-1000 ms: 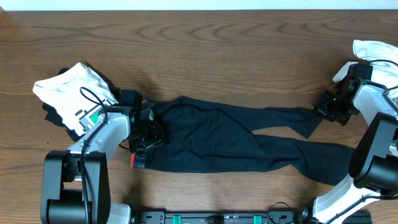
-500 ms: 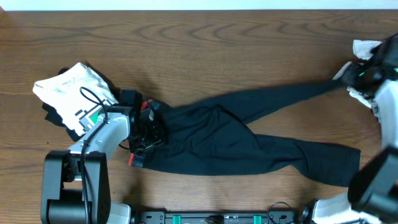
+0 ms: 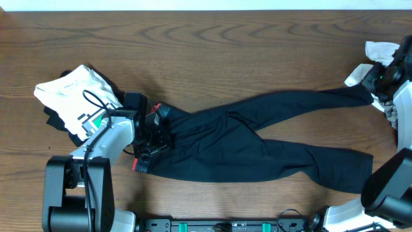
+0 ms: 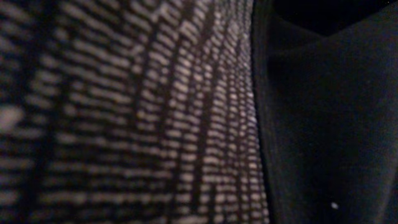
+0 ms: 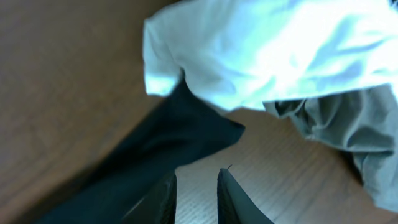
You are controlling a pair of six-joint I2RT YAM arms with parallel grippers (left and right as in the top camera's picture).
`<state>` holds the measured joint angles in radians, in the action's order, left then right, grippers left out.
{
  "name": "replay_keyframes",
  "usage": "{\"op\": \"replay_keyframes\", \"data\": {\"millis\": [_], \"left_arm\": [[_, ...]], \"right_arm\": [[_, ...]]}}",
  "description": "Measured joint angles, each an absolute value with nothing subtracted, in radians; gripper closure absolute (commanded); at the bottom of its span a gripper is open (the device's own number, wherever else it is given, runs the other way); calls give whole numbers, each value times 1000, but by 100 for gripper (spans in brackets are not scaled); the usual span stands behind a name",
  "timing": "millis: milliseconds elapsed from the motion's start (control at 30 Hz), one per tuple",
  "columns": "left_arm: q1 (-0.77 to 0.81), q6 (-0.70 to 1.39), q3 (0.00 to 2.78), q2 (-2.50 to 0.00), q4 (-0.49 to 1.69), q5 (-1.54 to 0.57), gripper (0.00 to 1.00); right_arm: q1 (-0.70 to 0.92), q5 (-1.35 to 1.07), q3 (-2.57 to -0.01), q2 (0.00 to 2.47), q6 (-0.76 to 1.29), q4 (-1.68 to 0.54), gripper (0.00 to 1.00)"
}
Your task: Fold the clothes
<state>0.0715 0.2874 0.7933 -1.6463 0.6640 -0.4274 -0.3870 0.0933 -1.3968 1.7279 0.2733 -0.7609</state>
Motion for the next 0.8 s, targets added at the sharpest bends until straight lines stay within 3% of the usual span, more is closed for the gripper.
{"op": "replay_keyframes", "data": {"millis": [433,800], "left_arm": [[72,287,793,-1646,664,-427,44],[72,286,794,-1646,669,-427,44]], "right_arm": [[-385,19,-1391,1753,252,-825,79],[-365,-6,-1223,1767,241,-666,71]]}}
